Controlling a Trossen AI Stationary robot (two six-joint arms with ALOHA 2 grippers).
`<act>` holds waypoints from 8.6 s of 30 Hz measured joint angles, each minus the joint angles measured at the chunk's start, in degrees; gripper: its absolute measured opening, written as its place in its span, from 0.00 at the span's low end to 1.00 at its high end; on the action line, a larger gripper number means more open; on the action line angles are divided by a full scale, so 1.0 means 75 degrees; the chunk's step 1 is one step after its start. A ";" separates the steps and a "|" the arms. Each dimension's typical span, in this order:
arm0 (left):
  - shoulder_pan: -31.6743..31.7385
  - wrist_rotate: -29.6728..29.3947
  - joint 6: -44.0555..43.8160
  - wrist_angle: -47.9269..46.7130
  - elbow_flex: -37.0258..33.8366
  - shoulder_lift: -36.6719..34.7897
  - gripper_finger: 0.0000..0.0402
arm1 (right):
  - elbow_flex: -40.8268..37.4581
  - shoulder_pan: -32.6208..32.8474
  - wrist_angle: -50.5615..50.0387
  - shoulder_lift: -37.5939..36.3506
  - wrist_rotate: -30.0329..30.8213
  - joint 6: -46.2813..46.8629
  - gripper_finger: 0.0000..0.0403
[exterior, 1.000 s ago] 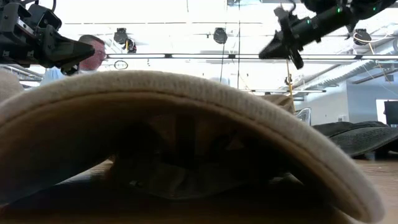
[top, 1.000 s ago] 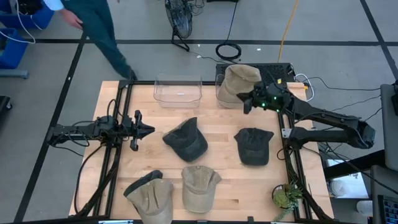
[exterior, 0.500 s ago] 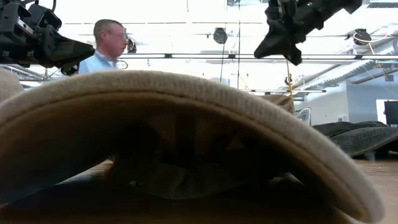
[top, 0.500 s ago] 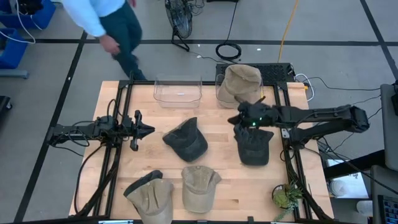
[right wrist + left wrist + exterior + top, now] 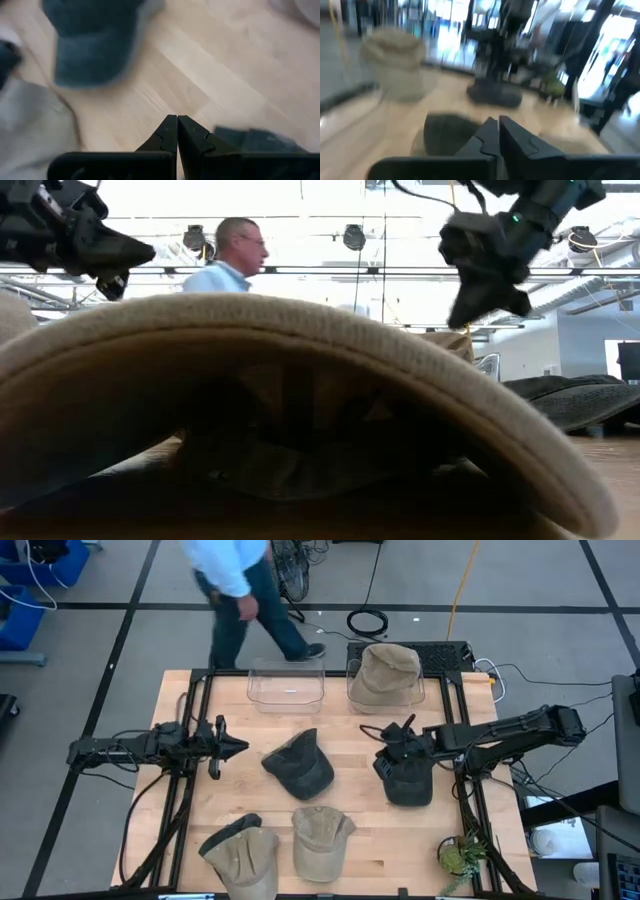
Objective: Pick & Place hat
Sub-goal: Put the black cap into the left transparent bin, then put the brown cap into the right transparent bin
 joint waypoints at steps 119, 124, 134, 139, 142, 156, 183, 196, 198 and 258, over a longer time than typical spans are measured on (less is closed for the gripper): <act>-0.0879 -0.1086 -0.7035 0.3183 0.1821 0.8946 0.47 | -0.2967 0.0370 0.2945 -0.2390 -0.0116 -0.0664 0.00; -0.0881 -0.0773 -0.7300 0.3984 0.1821 0.9547 0.27 | -0.2967 0.0372 0.2945 -0.2390 -0.0102 -0.0688 0.00; -0.0565 -0.0789 -0.6646 0.5570 0.1825 0.9452 0.02 | -0.2967 0.0372 0.2942 -0.2390 0.0077 -0.0682 0.00; -0.0468 -0.0731 -0.5783 0.5623 0.1824 0.8907 0.01 | -0.2967 0.0372 0.2942 -0.2390 0.0077 -0.0688 0.00; -0.0467 -0.0743 -0.5082 0.5537 0.1824 0.8494 0.01 | -0.2967 0.0372 0.2942 -0.2390 0.0077 -0.0689 0.00; 0.0569 0.0054 -0.2395 -0.0765 0.5286 0.7559 0.01 | -0.2967 0.0372 0.2956 -0.2390 0.0236 -0.0672 0.00; 0.4770 0.1521 0.1927 -0.4017 0.9907 0.9503 0.01 | -0.2967 0.0371 0.3448 -0.2392 0.0566 -0.0601 0.00; 0.5986 0.2709 0.2698 -0.3280 1.0185 0.9851 0.01 | -0.2967 0.0369 0.3458 -0.2391 0.1332 -0.0308 0.00; 0.6049 0.2868 0.2916 -0.3301 1.0188 0.9921 0.01 | -0.2967 0.0369 0.3458 -0.2393 0.1481 -0.0273 0.00; 0.6010 -0.0921 0.1678 -0.4422 0.8550 0.9360 0.68 | -0.2967 0.0257 0.3810 -0.2393 0.2284 0.0110 0.00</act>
